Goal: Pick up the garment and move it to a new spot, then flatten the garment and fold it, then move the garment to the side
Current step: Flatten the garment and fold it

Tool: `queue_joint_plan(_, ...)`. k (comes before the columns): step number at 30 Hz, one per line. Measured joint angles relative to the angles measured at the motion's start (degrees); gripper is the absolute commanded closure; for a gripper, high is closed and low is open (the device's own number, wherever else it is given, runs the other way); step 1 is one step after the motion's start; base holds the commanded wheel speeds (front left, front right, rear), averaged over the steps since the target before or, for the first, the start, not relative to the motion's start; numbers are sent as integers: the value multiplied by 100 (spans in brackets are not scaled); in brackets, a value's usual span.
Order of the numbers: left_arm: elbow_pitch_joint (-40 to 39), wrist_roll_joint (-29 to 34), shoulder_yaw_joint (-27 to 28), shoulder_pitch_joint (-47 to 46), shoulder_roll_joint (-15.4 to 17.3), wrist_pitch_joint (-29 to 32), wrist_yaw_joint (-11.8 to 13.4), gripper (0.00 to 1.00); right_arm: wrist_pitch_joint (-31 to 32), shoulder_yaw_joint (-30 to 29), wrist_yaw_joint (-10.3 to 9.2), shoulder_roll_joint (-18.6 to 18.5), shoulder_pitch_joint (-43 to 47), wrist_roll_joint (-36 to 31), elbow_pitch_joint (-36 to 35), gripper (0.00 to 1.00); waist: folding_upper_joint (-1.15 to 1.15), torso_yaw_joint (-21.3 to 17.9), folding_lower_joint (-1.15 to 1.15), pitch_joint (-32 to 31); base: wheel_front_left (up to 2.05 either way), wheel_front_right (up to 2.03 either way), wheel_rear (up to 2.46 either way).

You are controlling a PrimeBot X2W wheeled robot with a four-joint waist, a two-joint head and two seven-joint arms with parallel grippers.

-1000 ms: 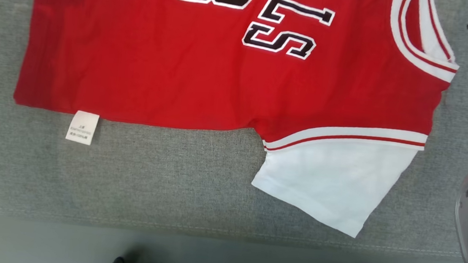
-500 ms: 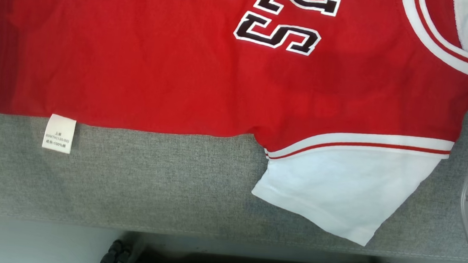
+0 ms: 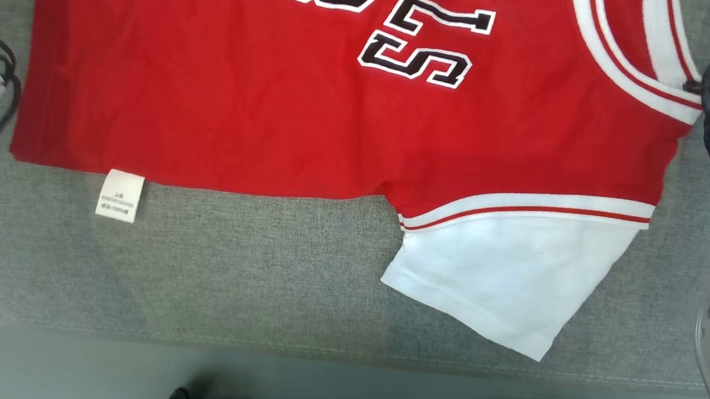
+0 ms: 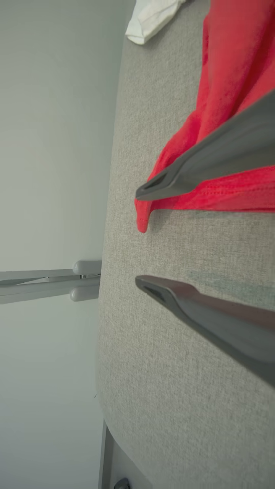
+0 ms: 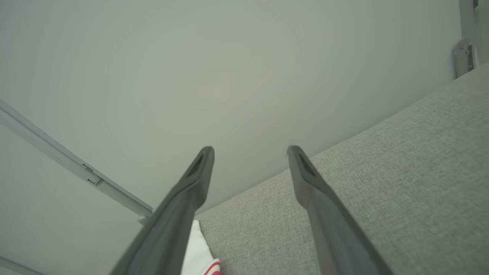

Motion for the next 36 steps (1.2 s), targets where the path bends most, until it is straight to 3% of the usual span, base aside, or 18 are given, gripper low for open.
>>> queue_joint_plan(7, 29, -63, 30, 419, -14, -705, -208, 0, -486, 135, 372, -215, 406, -178, -34, 0, 0, -1, 0, -499, 0, 0, 0)
queue_joint_plan(12, -129, 69, -127, 932, 34, -1334, -293, 0, -934, 338, 449, -621, 846, -733, -313, 0, 0, 11, 0, -967, 0, 0, 0)
queue_joint_plan(15, -143, 37, -155, 1367, -8, -1378, -301, 0, -959, 399, 452, -747, 1124, -906, -456, 0, 0, 22, 0, -1208, 0, 0, 0)
queue_joint_plan(29, -688, -326, 148, 3080, -171, -1428, -345, 0, -1022, 108, 490, -517, 2880, -901, -954, 0, 0, 51, -1, -2273, 0, 0, 0)
queue_joint_plan(36, -848, -872, 464, 4154, -571, -1428, -346, 0, -1029, -223, 439, -99, 4041, -450, -1128, 0, 0, 66, -1, -2853, 0, 0, 0)
